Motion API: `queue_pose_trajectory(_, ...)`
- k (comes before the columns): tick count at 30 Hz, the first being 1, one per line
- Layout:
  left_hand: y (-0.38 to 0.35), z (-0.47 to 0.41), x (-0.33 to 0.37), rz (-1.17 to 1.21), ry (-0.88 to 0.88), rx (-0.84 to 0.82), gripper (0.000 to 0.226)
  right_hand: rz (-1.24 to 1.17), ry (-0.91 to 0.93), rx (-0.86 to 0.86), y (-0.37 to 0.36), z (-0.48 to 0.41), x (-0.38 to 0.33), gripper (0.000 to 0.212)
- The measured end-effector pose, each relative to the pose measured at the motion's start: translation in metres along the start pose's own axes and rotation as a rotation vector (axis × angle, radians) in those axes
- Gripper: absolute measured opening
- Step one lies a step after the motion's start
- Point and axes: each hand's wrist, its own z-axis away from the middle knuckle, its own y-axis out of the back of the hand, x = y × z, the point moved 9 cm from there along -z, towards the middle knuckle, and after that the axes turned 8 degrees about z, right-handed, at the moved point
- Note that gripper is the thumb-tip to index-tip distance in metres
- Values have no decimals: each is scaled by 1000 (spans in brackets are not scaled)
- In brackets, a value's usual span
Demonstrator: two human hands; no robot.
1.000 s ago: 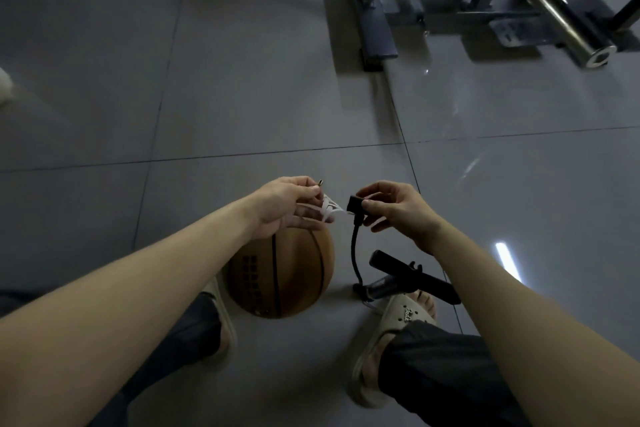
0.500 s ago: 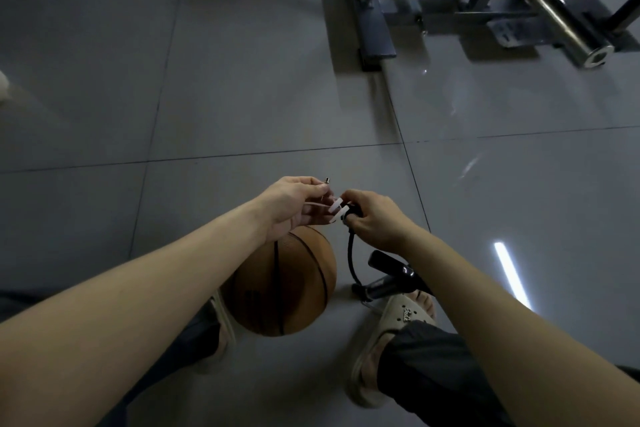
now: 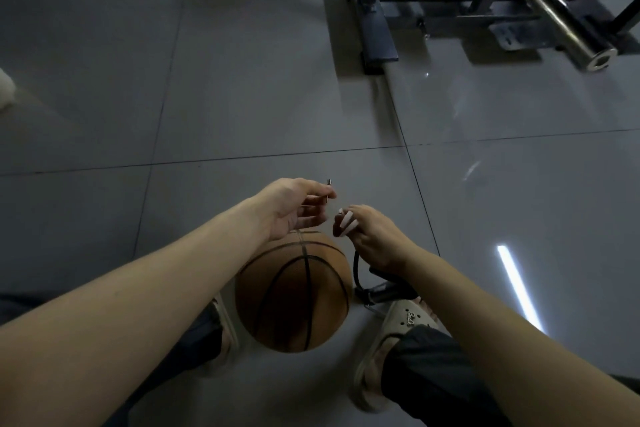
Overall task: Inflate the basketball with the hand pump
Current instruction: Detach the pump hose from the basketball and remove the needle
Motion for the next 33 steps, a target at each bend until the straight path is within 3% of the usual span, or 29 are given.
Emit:
queue_pose_trajectory(3,1,2,4,-54,-16,8,20,75,13,-15,2,0,2,39)
queue_pose_trajectory(10,-12,8,16,-301,-65,-89,10,281,148,-60,2,1,-10,23)
queue_pose_trajectory(15,-13,9,17,-454,-57,-165,21,407,211,-62,4,4,-16,26)
queue_pose_trajectory(33,-7,4,9,-385,-27,-135,10,464,223,-42,7,4,-21,28)
